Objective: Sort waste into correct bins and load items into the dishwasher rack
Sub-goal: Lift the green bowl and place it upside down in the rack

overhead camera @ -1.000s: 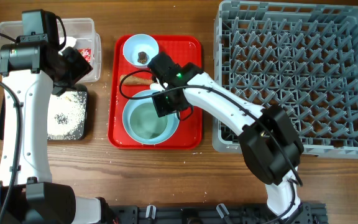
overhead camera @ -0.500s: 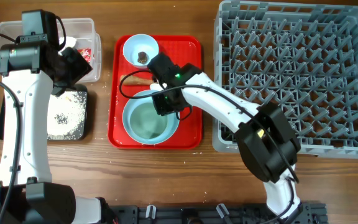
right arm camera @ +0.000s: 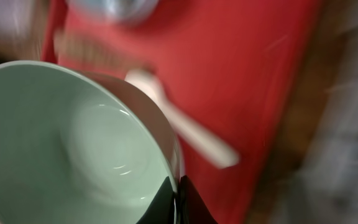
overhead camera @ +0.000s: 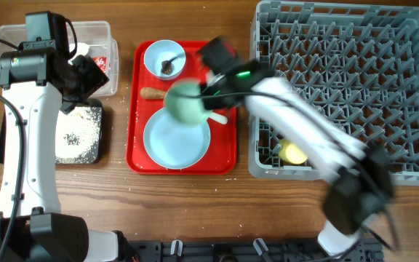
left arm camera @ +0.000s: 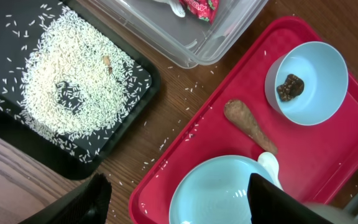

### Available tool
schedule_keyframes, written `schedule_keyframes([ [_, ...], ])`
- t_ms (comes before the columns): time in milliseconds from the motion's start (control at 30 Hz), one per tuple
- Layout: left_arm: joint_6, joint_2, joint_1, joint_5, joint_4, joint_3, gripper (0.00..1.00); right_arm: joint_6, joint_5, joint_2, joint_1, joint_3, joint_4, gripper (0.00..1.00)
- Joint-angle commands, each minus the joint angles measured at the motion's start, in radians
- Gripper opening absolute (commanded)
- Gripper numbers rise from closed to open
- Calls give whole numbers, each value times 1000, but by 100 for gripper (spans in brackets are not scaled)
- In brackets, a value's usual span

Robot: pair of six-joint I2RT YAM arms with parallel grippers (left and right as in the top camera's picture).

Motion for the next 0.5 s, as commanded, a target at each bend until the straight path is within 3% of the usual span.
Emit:
schedule_keyframes([
  [0, -14, -2, 6, -17, 8, 6, 72, 37, 447, -267, -171, 35, -11, 4],
  [100, -14, -2, 6, -17, 11, 6, 71, 55, 817, -304, -279, 35, 30, 4],
  [200, -14, -2, 6, -17, 9, 6, 71, -94, 976, -268, -334, 35, 171, 4],
  [467, -14, -2, 6, -17, 8, 6, 72, -876, 1239, 45, -332, 35, 734, 4],
])
